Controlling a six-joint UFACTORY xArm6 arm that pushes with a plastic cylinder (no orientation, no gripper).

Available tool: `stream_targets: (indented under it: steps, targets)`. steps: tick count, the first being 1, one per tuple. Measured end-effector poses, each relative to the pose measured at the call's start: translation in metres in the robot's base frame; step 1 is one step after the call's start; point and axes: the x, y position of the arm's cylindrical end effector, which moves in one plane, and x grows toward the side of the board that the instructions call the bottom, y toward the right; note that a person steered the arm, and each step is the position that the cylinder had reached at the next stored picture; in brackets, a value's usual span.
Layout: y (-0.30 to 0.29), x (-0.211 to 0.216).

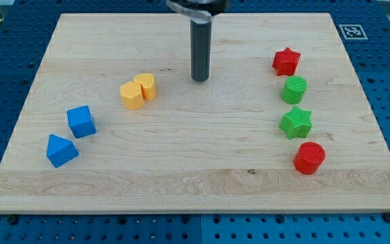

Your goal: Move your arm parallel above the red star

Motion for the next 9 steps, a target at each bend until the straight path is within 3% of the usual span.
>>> stream_targets:
  steps: [2,5,7,9]
  targets:
    - [0.001,-0.058]
    - [0.099,-0.093]
    - [0.107,-0.125]
    - [0.174,-0.142]
